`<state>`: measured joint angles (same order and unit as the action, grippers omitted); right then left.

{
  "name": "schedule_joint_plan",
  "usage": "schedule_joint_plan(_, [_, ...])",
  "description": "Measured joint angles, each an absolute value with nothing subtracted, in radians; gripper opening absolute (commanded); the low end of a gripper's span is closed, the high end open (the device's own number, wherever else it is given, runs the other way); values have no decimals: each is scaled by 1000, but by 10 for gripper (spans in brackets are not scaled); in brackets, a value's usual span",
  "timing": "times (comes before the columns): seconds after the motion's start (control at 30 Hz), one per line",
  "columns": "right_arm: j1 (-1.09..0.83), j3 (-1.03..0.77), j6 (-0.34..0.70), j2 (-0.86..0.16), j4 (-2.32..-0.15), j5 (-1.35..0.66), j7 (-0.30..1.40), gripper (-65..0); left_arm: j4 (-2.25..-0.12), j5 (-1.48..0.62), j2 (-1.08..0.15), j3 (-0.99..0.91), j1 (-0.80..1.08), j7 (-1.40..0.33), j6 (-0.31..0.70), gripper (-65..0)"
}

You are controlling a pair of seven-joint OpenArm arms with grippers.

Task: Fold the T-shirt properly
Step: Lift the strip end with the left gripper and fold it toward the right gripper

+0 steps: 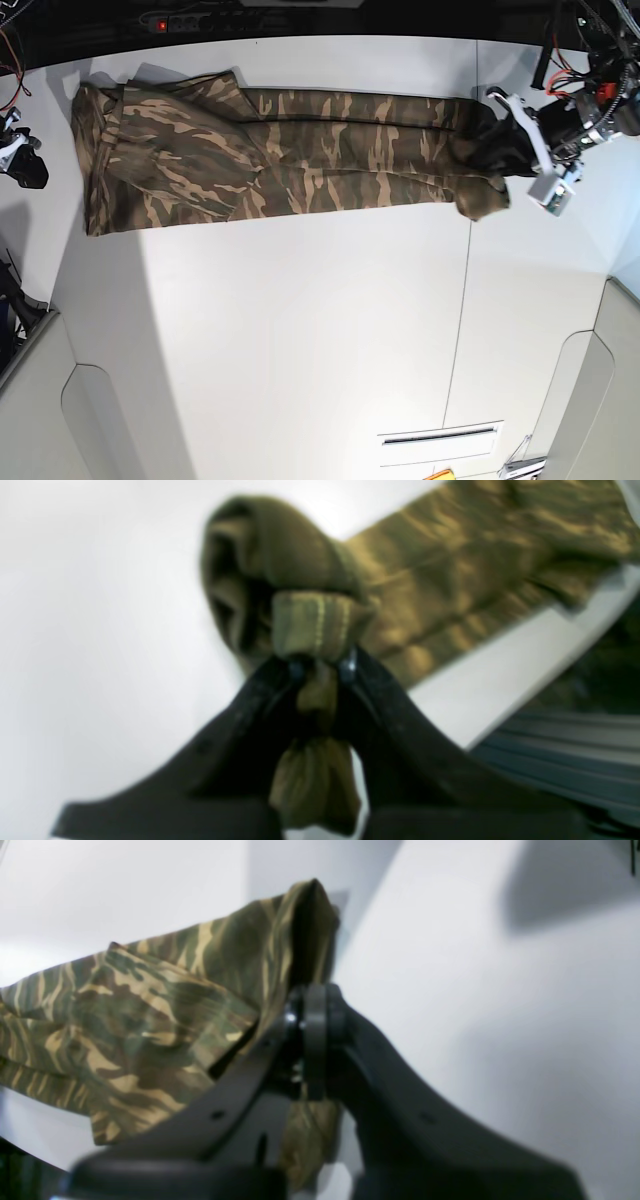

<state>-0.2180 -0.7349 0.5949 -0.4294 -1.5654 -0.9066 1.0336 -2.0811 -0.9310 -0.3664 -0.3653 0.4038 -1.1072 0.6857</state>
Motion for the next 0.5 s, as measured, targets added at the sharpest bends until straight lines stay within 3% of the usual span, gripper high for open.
schedule_joint_plan(0.2, [-218,-735,595,-429,-1565,-908,1034,-629,-2081,-733,-258,-174,348,-1040,606,-650])
schedule_joint_plan(0.37, [-219,-735,595,-429,-1565,-908,1034,-407,-2061,-634,-178,-81,324,-982,605,-650])
schedule_joint_plan(0.5, [-219,-735,595,-430,-1538,-906,1034,-308,-2040,-614,-130,-42,327,-976,603,-469])
